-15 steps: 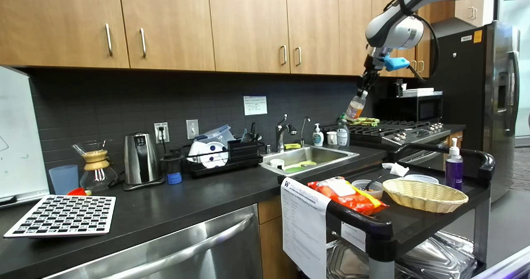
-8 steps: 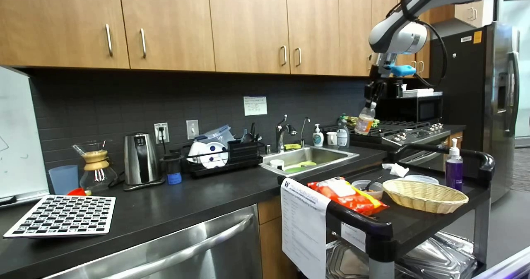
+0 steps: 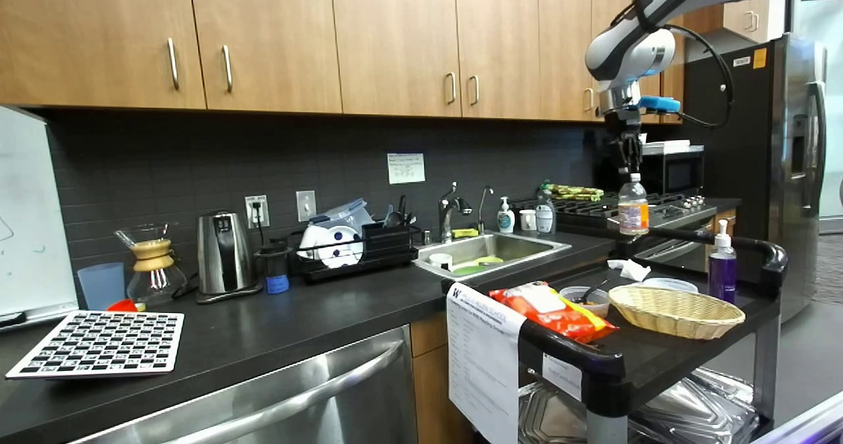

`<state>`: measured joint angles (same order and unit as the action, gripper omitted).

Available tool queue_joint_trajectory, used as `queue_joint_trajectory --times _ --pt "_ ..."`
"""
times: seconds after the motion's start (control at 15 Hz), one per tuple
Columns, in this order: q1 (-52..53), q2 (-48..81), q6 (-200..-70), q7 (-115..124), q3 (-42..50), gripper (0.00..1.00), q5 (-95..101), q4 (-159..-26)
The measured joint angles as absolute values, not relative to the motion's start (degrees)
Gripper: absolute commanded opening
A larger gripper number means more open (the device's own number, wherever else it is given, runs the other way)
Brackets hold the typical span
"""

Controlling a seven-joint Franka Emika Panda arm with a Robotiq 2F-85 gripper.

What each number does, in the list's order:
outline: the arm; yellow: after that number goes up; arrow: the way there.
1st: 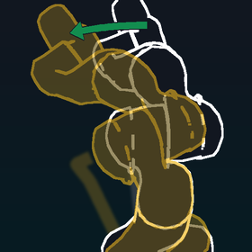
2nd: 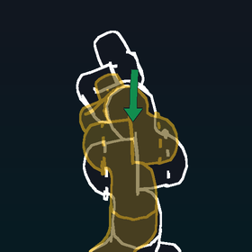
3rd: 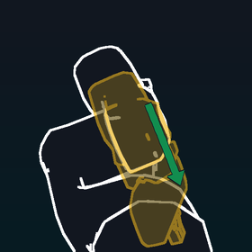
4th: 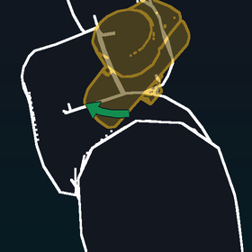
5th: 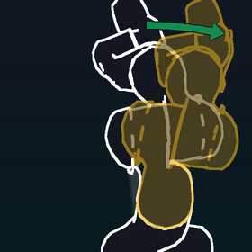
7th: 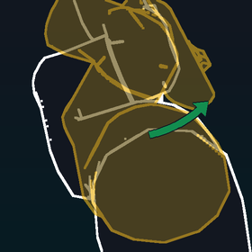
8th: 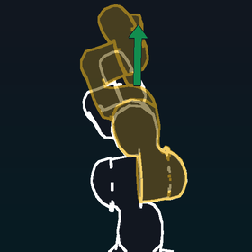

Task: Put the bottle with the orange label in the sink.

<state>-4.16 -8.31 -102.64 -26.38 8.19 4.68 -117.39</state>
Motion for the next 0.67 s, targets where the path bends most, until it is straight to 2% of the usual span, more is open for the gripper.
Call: queue_joint_trajectory --times 0.67 --pt "-4.15 -5.16 -79.26 -23.73 8.14 0.14 7.69 -111.93"
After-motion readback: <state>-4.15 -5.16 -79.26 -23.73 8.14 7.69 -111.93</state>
